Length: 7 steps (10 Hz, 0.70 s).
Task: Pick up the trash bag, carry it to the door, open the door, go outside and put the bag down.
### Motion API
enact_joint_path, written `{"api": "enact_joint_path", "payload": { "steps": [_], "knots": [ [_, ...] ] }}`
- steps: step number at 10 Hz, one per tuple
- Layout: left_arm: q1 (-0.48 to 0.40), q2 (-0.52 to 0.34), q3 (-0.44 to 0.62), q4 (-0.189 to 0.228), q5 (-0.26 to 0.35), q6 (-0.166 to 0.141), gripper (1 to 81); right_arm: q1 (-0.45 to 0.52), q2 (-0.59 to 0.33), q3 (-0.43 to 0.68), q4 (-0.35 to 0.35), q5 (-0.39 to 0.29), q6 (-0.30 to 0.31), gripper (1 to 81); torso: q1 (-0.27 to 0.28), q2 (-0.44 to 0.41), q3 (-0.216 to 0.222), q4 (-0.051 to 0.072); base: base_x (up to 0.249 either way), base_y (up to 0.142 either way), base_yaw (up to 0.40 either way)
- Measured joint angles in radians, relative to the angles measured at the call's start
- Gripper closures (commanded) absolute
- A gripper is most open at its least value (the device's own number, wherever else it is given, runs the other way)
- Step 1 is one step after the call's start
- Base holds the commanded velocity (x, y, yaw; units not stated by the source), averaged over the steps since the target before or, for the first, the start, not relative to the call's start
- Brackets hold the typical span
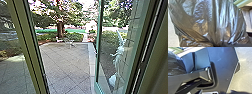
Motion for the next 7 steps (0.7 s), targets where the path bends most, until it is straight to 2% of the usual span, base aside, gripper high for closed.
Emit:
{"api": "enact_joint_path", "payload": {
  "steps": [7],
  "knots": [
    [0.002, 0.002, 0.0, 0.0, 0.001, 0.0, 81.1, 0.0, 0.0, 0.001, 0.0, -0.001, 0.0, 1.0, 0.0, 0.0, 0.0, 0.0, 0.0, 0.0, 0.0]
  ]
}}
